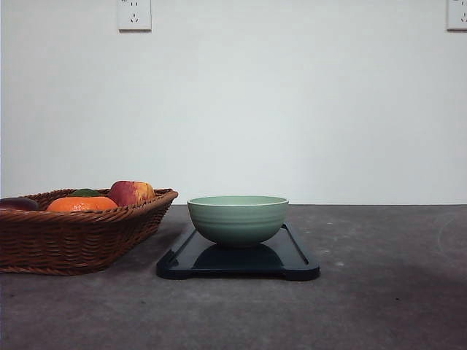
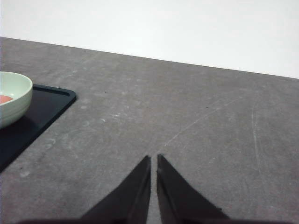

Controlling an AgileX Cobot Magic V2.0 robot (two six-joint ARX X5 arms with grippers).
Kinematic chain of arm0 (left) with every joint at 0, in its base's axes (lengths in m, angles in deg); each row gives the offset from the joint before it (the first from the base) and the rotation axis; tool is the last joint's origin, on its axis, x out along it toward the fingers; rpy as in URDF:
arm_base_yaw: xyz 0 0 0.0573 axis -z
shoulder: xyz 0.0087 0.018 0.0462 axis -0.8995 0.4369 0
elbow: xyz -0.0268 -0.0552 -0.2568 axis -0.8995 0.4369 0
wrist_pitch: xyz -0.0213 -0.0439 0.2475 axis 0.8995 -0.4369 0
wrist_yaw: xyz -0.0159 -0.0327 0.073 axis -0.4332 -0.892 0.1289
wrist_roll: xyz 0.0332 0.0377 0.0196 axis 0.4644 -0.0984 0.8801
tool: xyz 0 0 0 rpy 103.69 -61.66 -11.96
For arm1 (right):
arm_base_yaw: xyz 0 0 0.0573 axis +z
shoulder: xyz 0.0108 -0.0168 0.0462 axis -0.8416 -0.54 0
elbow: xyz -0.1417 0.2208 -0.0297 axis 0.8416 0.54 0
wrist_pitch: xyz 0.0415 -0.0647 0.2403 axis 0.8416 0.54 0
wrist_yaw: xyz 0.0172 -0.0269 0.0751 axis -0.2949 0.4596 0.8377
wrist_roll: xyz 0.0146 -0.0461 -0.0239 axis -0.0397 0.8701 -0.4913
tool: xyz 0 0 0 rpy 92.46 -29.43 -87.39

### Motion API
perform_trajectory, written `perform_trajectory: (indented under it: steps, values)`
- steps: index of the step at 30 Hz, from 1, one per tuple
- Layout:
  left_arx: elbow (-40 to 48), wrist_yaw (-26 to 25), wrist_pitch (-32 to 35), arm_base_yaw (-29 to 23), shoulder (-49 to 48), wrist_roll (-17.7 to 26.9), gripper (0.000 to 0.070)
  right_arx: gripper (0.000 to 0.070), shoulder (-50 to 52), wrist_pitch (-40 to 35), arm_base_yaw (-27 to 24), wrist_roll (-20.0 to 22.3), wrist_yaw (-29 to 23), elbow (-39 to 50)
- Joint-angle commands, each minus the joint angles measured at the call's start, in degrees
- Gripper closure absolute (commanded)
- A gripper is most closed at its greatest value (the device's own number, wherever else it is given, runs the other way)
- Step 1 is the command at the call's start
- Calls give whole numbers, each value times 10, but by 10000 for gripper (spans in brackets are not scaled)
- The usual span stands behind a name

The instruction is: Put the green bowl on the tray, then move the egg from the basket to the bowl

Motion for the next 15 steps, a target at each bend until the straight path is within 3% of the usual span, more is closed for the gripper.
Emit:
perform_trajectory:
  steps: [1,15]
  values:
    - [11,2,-3,0,0,-1,700,685,1,-7,-1,-7,0,2]
    - [11,2,-3,0,0,-1,700,685,1,-7,-1,-7,0,2]
